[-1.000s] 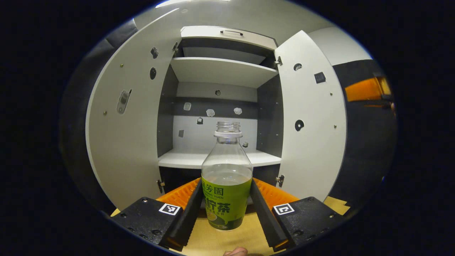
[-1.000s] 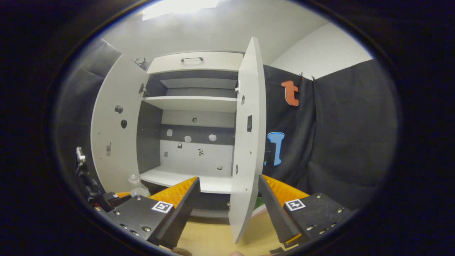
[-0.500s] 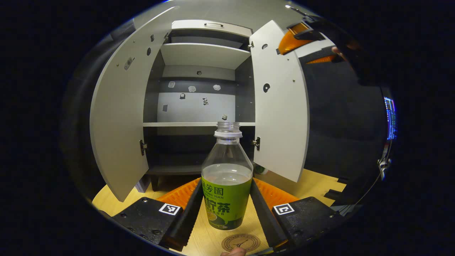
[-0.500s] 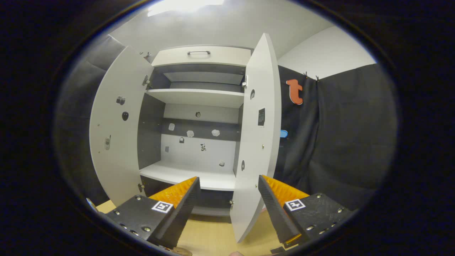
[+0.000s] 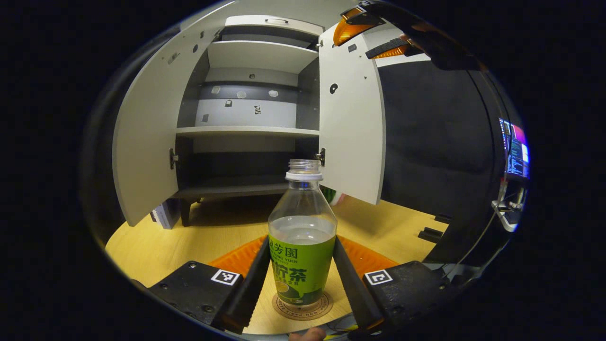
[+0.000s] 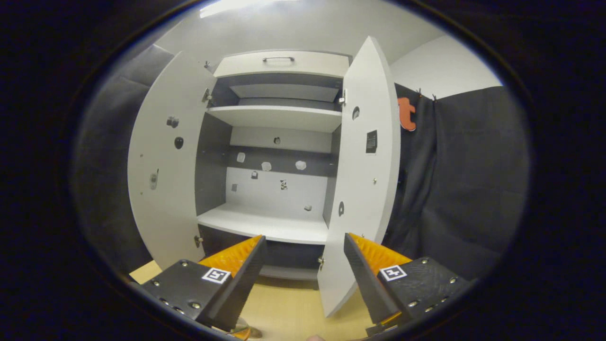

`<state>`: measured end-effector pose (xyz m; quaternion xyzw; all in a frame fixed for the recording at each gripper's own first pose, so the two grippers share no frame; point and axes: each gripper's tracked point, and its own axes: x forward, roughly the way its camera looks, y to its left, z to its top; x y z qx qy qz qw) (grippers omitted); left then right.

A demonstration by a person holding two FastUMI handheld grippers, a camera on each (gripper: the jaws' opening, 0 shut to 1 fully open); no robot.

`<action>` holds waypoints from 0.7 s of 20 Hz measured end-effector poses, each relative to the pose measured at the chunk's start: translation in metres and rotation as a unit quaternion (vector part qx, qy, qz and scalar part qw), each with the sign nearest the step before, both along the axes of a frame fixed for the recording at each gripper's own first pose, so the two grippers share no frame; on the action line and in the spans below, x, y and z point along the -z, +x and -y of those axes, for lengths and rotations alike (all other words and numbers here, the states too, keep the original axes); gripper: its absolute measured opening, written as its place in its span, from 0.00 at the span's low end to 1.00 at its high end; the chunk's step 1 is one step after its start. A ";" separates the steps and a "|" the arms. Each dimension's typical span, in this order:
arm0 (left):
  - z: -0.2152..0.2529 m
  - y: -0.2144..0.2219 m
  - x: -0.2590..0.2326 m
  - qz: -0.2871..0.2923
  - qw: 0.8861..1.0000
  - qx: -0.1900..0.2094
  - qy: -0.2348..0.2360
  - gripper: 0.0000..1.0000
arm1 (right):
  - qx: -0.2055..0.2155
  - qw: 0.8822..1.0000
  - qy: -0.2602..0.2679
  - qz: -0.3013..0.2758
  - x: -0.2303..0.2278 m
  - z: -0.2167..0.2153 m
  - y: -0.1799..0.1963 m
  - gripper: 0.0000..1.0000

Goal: Grasp the bottle in the cabinet with the left hand and place it on the coaster, then close the right door with the right hand and the left door with the left hand.

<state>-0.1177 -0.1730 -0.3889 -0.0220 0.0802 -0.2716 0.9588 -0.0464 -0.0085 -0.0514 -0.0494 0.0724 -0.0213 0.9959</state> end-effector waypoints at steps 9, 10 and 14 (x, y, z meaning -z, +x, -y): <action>0.014 -0.006 0.008 0.029 0.999 0.035 0.012 0.81 | 0.003 1.000 0.001 -0.020 0.017 -0.001 -0.005 0.99; 0.012 -0.002 0.008 0.032 0.999 0.032 0.018 0.81 | 0.003 1.000 0.001 -0.021 0.018 0.000 -0.006 0.99; 0.011 0.001 0.009 0.021 0.999 0.034 0.018 0.82 | 0.002 1.000 -0.001 -0.023 0.021 0.000 -0.004 0.96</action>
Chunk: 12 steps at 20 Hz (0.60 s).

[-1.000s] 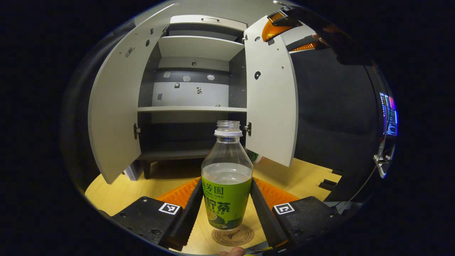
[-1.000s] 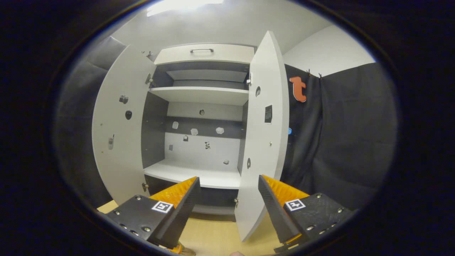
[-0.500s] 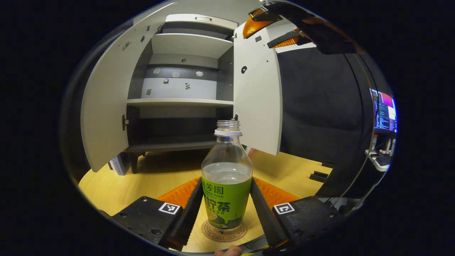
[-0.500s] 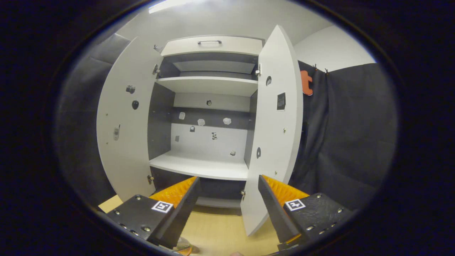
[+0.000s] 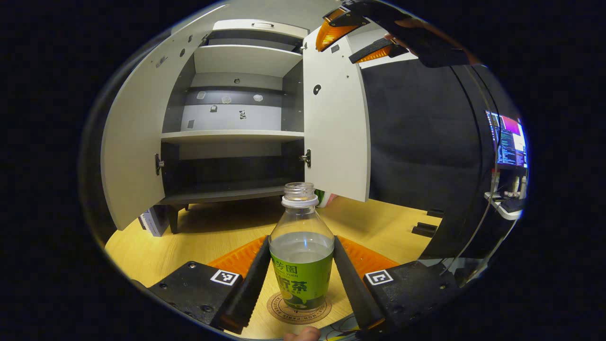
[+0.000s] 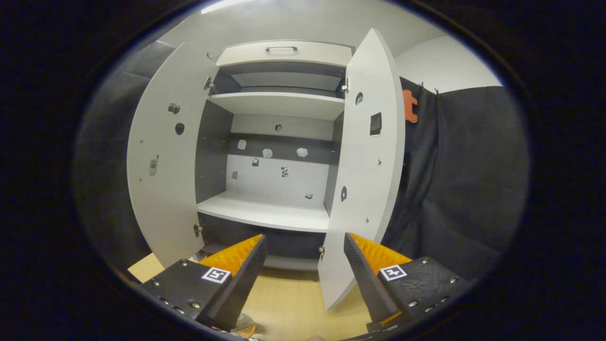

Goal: Grasp the bottle in the cabinet with the left hand and place it on the coaster, then close the right door with the right hand and the left door with the left hand.

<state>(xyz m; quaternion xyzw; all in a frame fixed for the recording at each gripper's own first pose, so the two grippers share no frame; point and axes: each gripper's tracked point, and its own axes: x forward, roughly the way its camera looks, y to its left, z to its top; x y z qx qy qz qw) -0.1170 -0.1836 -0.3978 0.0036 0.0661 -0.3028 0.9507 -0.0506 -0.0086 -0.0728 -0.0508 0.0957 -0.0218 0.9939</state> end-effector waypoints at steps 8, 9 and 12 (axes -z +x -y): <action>-0.009 -0.005 -0.018 0.002 1.000 0.000 0.018 0.94 | -0.007 1.000 0.012 0.003 0.001 -0.004 -0.002 0.99; -0.010 -0.005 -0.023 0.001 1.000 0.000 0.017 0.95 | -0.006 1.000 0.015 0.005 0.000 -0.002 -0.003 0.99; -0.011 -0.003 -0.043 0.002 1.000 -0.001 0.010 0.95 | 0.001 1.000 0.022 0.009 -0.002 0.007 -0.010 0.99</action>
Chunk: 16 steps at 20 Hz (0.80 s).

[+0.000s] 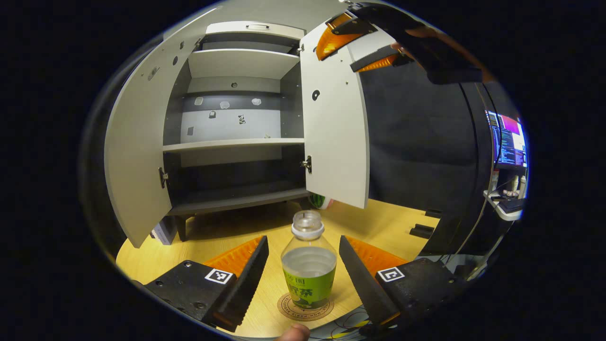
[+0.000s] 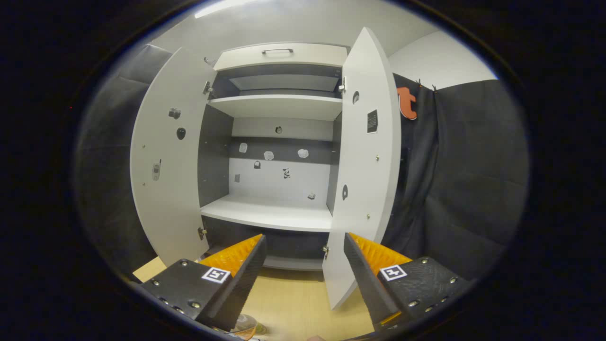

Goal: Grasp the bottle in the cabinet with the left hand and place it on the coaster, then close the right door with the right hand and the left door with the left hand.

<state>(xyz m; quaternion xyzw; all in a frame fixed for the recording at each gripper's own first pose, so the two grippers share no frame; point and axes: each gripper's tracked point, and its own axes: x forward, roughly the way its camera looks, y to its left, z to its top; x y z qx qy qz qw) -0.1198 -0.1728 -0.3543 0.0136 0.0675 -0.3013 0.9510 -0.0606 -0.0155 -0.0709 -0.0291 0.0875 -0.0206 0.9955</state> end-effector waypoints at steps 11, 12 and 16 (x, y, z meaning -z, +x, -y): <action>0.001 0.036 -0.127 -0.013 0.997 -0.066 -0.047 0.94 | 0.022 0.999 0.015 0.038 -0.030 0.062 -0.022 0.99; 0.000 0.043 -0.141 -0.010 0.996 -0.074 -0.052 0.94 | 0.026 0.998 0.020 0.046 -0.036 0.072 -0.022 0.96; 0.012 0.058 -0.203 0.015 0.995 -0.068 -0.078 0.95 | 0.049 0.996 0.038 0.064 -0.056 0.119 -0.020 1.00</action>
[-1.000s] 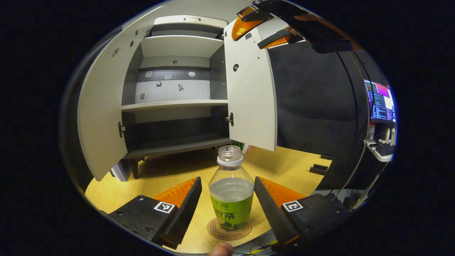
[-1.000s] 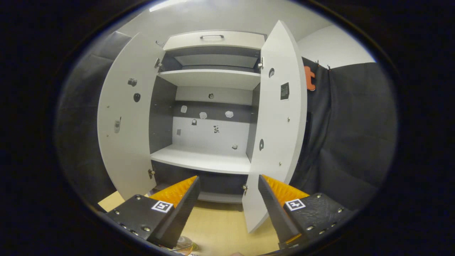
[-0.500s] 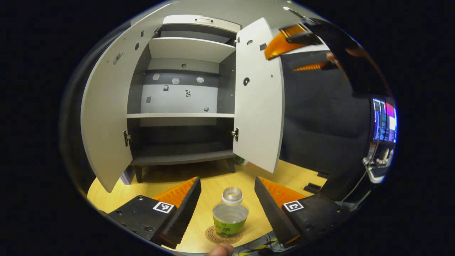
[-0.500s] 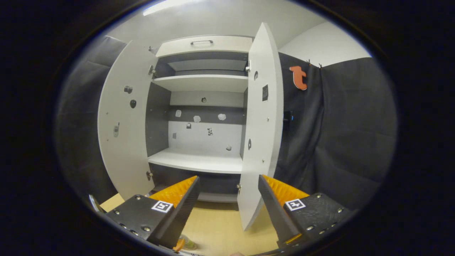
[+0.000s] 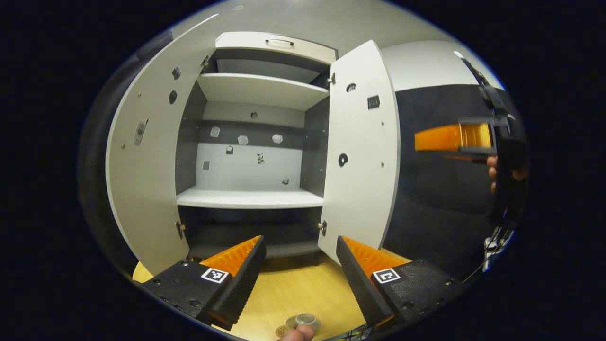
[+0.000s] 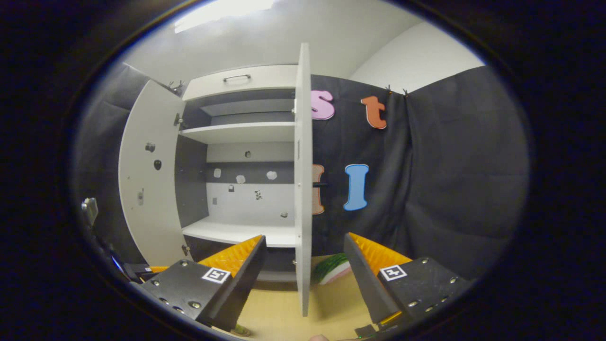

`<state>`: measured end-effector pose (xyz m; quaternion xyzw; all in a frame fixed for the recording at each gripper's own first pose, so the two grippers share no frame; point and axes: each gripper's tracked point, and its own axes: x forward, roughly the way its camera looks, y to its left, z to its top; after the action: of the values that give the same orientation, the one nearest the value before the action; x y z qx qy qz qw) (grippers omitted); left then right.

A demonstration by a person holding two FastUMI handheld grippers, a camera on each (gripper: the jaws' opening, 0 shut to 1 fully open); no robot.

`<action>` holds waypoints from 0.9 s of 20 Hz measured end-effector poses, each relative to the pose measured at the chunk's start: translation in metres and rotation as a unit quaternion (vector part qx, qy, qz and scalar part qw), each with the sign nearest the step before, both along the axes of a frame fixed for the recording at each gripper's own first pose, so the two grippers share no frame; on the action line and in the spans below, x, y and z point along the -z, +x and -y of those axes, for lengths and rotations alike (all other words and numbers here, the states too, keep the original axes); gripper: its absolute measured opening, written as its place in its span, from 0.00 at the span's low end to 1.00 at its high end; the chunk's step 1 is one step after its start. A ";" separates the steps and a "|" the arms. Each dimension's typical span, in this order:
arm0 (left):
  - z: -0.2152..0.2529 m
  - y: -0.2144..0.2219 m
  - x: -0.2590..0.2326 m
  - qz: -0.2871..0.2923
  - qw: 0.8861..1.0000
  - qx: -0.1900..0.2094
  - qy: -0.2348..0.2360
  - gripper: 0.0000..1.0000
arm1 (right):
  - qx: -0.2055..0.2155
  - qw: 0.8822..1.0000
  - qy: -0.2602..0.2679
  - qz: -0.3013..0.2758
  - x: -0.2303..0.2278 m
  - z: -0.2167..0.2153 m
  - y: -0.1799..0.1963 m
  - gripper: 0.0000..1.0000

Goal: Grasp the bottle in the cabinet with the left hand and place it on the coaster, then close the right door with the right hand and the left door with the left hand.

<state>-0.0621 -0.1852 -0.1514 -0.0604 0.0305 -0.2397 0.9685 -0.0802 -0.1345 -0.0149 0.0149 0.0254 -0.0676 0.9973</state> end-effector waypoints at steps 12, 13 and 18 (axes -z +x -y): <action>-0.003 0.019 -0.097 0.016 0.997 -0.062 0.031 0.96 | 0.115 0.993 -0.016 0.006 -0.019 0.232 0.007 0.99; -0.009 0.023 -0.102 0.012 0.997 -0.071 0.028 0.96 | 0.120 0.993 -0.018 0.006 -0.019 0.245 0.010 0.99; -0.048 0.035 -0.134 0.029 0.989 -0.134 0.057 0.97 | 0.094 0.995 -0.042 -0.009 -0.009 0.255 0.034 0.99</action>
<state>-0.0268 -0.1373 -0.0169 -0.0015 0.0077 -0.1071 0.9942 -0.0462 -0.3900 -0.0062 -0.0251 0.0302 -0.1620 0.9860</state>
